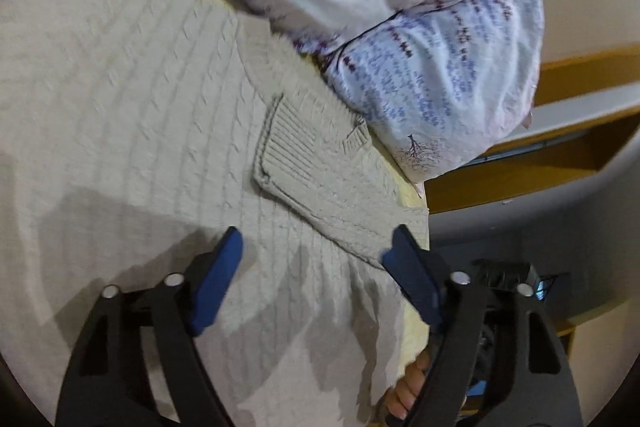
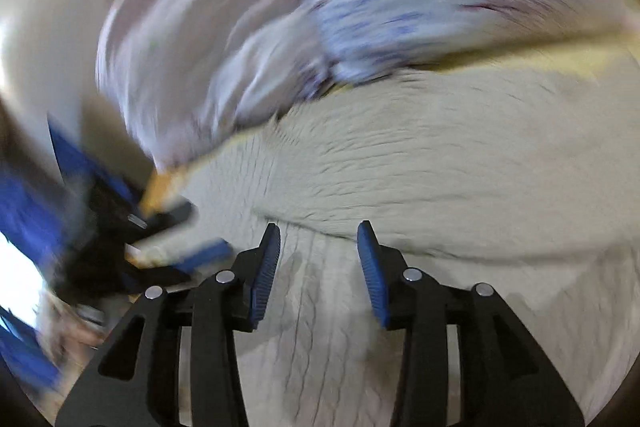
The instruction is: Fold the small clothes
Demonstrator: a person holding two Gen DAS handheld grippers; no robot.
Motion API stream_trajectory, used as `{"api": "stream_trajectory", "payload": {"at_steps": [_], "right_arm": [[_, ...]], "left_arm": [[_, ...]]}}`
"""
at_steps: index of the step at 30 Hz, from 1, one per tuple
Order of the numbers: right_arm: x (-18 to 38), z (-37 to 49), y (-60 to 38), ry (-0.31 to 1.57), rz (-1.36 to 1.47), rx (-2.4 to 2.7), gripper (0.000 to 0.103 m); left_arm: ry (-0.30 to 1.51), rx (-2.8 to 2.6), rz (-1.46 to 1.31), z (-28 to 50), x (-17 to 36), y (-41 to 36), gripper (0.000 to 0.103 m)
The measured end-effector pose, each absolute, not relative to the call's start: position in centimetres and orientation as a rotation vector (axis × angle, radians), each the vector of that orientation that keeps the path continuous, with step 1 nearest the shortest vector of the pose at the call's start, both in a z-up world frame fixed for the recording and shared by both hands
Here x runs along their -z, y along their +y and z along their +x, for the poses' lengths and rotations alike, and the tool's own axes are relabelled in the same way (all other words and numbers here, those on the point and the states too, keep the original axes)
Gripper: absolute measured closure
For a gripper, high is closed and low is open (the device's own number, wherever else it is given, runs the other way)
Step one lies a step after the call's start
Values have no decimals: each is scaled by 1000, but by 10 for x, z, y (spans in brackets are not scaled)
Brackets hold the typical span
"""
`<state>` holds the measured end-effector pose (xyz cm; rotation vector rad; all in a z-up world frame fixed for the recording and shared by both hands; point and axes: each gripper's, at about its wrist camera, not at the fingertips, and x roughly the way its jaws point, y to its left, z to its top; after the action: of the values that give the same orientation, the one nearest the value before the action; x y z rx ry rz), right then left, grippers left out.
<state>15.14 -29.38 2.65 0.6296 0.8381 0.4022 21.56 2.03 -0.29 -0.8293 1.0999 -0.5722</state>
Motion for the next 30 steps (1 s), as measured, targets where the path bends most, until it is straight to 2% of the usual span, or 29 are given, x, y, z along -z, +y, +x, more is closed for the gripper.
{"api": "stream_trajectory", "payload": {"at_steps": [6,13,21,23,26,30], "right_arm": [[0,119,-387,775,1015,-212,61],[17,111,-436,720,1123,-58,61],[19,111,-448,690,1092,45,63],[17,111,-450,680,1076,48,81],[12,113,-448,663,1056,15,91],[0,114,-436,640,1021,-51,93]], "left_arm": [[1126,525,-861,232,15,-3,56],[1136,440,-869,245,27,-10,90],[1108,411,-875,251,32,-7,95],[1090,415,-865,251,27,-7,96],[1058,424,-846,249,16,-3,96],[1009,430,-825,245,1,9,96]]}}
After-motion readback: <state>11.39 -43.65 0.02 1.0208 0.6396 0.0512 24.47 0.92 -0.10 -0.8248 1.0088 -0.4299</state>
